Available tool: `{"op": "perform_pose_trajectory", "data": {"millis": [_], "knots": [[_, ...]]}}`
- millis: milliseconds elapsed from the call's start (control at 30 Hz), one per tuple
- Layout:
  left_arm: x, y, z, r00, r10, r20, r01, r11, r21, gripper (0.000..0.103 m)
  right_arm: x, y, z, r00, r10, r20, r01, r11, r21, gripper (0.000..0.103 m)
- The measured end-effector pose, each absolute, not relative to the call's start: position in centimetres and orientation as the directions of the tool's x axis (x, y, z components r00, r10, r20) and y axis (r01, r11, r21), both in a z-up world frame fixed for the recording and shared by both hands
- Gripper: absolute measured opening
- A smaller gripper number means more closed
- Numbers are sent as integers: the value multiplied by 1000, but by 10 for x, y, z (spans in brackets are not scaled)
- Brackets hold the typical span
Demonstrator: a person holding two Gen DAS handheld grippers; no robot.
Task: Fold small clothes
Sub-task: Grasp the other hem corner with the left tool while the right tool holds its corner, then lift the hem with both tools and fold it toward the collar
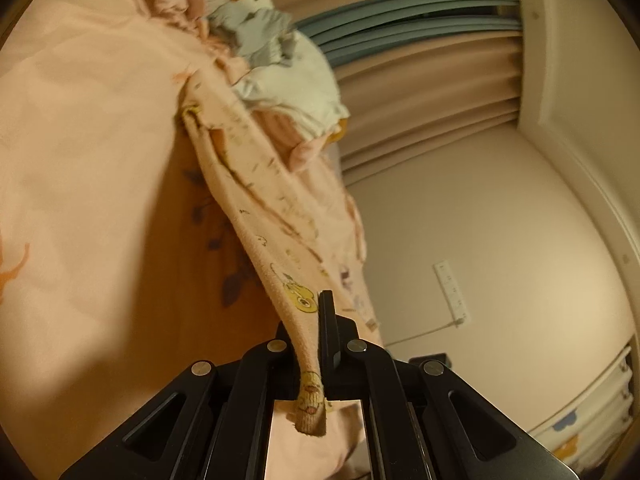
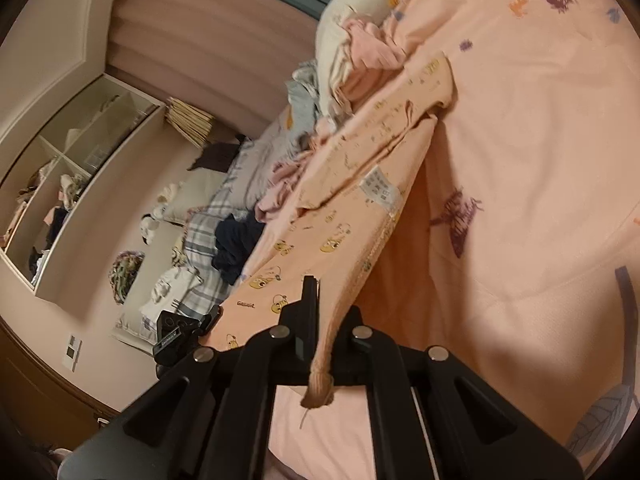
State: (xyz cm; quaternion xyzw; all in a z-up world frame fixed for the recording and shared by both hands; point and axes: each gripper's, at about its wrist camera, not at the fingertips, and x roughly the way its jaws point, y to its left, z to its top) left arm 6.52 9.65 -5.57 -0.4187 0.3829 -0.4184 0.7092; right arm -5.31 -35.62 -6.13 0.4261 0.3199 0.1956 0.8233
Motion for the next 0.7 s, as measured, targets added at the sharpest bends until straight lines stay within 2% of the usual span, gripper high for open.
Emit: {"op": "perform_pose_trajectory", "data": {"millis": [133, 267, 400, 700], "knots": [[57, 98, -45, 353, -923, -157, 323, 277, -905, 0, -59, -355, -50, 728, 598, -337, -82, 563, 822, 4], [48, 101, -40, 341, -923, -176, 309, 287, -907, 0, -70, -352, -35, 724, 608, -326, -102, 562, 821, 4], [32, 114, -36, 351, -923, -159, 308, 275, -911, 0, -86, -350, -20, 721, 616, -318, -132, 572, 809, 4], [-2, 121, -27, 329, -914, -236, 273, 331, -903, 0, -122, -344, -5, 679, 644, -353, -145, 589, 795, 5]]}}
